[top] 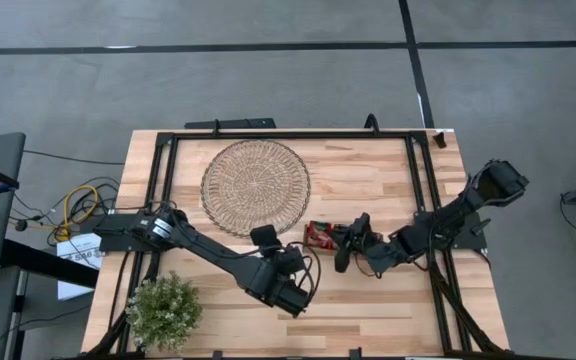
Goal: Pick & Place Tea
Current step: Put the red tea bag into the left section of the wooden organizer
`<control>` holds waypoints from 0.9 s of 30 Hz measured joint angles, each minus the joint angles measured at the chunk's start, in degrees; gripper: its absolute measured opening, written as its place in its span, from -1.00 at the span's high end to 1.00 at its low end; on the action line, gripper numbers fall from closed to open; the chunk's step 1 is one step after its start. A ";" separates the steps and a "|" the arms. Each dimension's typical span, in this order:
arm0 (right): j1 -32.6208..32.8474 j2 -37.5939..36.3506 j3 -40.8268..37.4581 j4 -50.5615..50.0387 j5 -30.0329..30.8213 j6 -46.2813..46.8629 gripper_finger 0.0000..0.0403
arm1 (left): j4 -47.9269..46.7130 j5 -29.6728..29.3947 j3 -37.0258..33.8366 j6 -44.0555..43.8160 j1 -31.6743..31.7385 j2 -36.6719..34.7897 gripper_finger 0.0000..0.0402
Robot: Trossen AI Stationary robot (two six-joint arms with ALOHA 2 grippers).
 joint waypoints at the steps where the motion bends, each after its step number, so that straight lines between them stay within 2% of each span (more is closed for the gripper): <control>1: 0.02 0.47 0.00 -0.01 0.89 -0.50 1.00 | 0.82 -0.52 0.00 -0.16 -0.14 -0.45 0.34; 11: -0.19 6.78 0.00 12.16 1.19 -6.09 1.00 | 5.22 -1.96 0.00 0.74 -0.44 -6.24 0.34; 27: -0.22 7.54 -0.04 10.64 2.96 -7.27 1.00 | 10.36 -1.00 0.00 2.23 -0.79 -7.40 0.34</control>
